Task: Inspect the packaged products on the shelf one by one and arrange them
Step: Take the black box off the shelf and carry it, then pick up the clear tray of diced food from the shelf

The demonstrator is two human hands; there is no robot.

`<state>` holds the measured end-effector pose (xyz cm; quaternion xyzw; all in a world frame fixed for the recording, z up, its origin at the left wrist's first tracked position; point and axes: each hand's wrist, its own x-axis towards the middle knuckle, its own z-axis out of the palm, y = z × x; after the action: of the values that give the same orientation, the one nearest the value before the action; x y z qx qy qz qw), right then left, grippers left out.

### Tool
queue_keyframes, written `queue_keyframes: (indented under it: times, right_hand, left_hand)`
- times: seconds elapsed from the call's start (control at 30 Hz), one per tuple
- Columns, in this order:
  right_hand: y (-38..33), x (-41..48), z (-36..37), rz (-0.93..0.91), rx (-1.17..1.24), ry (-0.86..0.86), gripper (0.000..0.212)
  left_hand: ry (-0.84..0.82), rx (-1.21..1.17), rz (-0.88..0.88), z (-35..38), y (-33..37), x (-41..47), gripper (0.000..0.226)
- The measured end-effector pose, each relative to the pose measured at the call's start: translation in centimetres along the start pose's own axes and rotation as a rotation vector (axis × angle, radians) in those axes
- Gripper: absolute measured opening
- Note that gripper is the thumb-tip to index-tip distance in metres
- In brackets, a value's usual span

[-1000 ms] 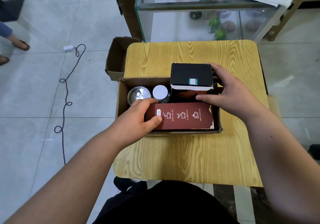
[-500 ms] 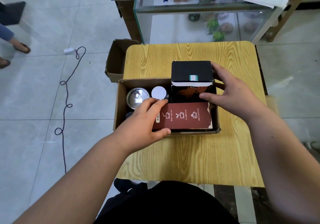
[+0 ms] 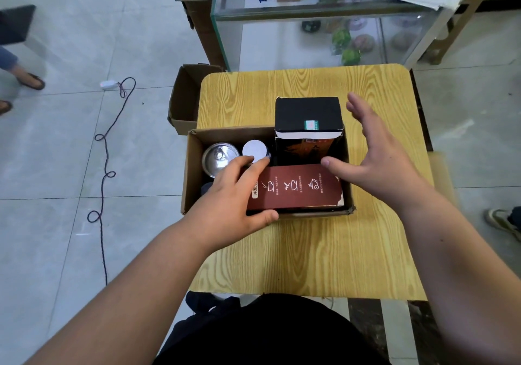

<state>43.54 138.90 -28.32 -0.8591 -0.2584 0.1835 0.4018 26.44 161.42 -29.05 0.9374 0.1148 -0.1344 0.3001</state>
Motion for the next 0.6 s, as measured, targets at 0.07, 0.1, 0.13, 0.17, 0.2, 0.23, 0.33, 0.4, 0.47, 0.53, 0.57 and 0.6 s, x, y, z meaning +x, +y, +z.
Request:
queue_keyframes:
  times: [0.07,0.1,0.13,0.17,0.2,0.23,0.33,0.4,0.47,0.53,0.57,0.6]
  right_hand:
    - [-0.8,-0.5,0.2,-0.036,-0.067,0.027,0.107]
    - [-1.2,-0.8,0.3,-0.056,-0.116,0.043,0.106]
    - [-1.6,-1.0,0.6,-0.078,-0.168,0.065,0.105]
    - [-2.0,-1.2,0.7,-0.107,-0.218,0.092,0.103]
    - [-2.5,-1.4,1.0,-0.159,-0.261,0.124,0.100]
    - [-3.0,-1.7,1.2,-0.232,-0.292,0.157,0.095]
    - [-4.9,-2.3,2.2,-0.462,-0.340,0.214,0.082]
    - [-6.3,-2.7,3.3,-0.558,-0.348,0.193,0.077]
    - [-7.9,-2.9,4.8,-0.609,-0.366,0.143,0.074]
    - [-9.4,-3.0,6.8,-0.639,-0.379,0.065,0.074]
    - [-10.2,-3.1,7.9,-0.653,-0.389,0.029,0.074]
    - [-11.0,-3.1,8.9,-0.675,-0.388,-0.008,0.074]
  left_hand:
    - [0.015,-0.003,-0.027,-0.1,0.2,-0.1,0.095]
    - [0.026,0.002,-0.039,-0.3,0.3,-0.2,0.095]
    - [0.036,0.021,-0.048,-0.4,0.3,-0.2,0.094]
    - [0.048,0.049,-0.049,-0.6,0.3,-0.2,0.093]
    - [0.062,0.078,-0.045,-0.8,0.3,-0.2,0.092]
    - [0.078,0.101,-0.040,-1.0,0.2,-0.2,0.091]
    - [0.162,0.133,-0.034,-1.5,-0.3,-0.9,0.086]
    - [0.237,0.175,-0.024,-1.9,-0.8,-1.7,0.088]
    - [0.281,0.221,-0.018,-2.2,-1.6,-2.9,0.087]
    - [0.310,0.274,-0.026,-2.7,-2.6,-4.6,0.085]
    - [0.334,0.286,-0.037,-2.9,-3.4,-5.5,0.084]
    - [0.345,0.279,-0.066,-3.1,-4.0,-6.6,0.083]
